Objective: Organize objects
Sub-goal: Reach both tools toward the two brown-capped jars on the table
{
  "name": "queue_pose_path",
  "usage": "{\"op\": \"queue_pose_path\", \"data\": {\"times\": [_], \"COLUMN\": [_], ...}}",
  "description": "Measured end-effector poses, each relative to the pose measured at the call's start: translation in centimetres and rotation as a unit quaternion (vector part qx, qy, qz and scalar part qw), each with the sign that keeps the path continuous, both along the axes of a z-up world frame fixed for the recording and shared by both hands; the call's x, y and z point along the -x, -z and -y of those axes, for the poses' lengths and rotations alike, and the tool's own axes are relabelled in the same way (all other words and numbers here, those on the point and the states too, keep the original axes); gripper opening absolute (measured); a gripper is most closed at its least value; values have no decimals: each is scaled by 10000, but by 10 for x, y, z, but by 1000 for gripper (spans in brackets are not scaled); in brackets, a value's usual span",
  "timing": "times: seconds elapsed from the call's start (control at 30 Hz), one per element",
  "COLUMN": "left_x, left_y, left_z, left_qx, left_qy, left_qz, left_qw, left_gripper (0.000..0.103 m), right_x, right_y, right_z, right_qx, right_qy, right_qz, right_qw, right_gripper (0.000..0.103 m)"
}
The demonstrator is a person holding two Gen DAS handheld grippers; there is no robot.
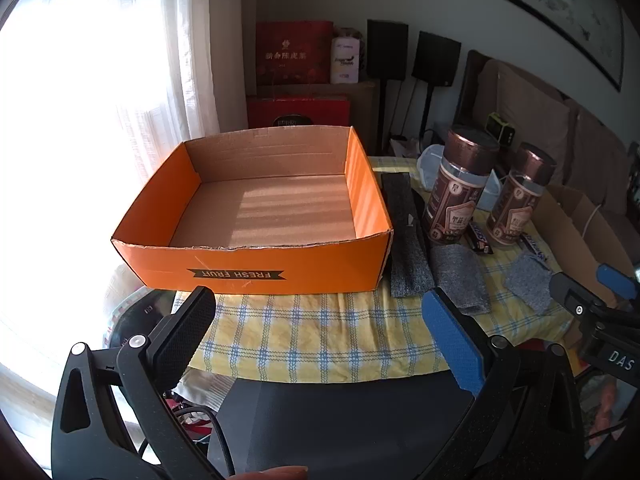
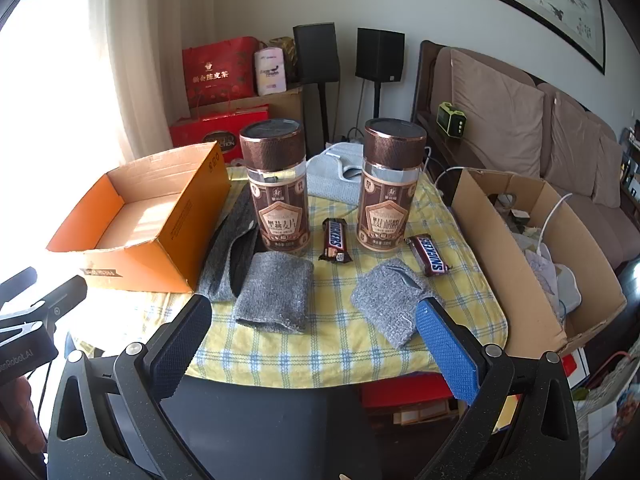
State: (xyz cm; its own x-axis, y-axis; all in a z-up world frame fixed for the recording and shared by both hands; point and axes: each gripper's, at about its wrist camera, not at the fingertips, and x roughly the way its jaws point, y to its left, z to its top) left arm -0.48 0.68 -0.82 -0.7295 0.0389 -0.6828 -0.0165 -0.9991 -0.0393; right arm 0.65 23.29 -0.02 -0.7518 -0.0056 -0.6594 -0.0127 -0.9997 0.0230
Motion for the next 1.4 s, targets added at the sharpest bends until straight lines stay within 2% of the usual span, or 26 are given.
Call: {"op": "queue_pose_path", "data": {"times": [0.27,0.37,0.67,1.03,1.27,1.4], "left_x": [3,5,16,52,87,107], "left_y": [1,-1,-13,-9,-12,-10], "left_z": [-5,-8,-24,-61,-84,-101], "left_qx": [-8,-122,-133,-278,-453,-394], "left_qy": [79,213,558,1054,1279,1331], "left_qz": [-72,-191,-669,-630,-642,-650], "left_qw": [9999,9995,9961,9920,9887,9882], "left_gripper": [103,103,103,102,102,102], "right_x": [1,3,12,38,75,95], "right_y": [1,2,-2,-8,-9,-6], "right_z": [-3,-6,-27,-69,-91,-98], "right_qx": [-9,-42,-13,10,153,65], "right_qy": [28,44,36,298,245,250], "right_qz": [5,-4,-198,-464,-420,-441], "right_qw": [10000,10000,9998,9985,9987,9987], "right_gripper": [103,103,103,103,103,103]}}
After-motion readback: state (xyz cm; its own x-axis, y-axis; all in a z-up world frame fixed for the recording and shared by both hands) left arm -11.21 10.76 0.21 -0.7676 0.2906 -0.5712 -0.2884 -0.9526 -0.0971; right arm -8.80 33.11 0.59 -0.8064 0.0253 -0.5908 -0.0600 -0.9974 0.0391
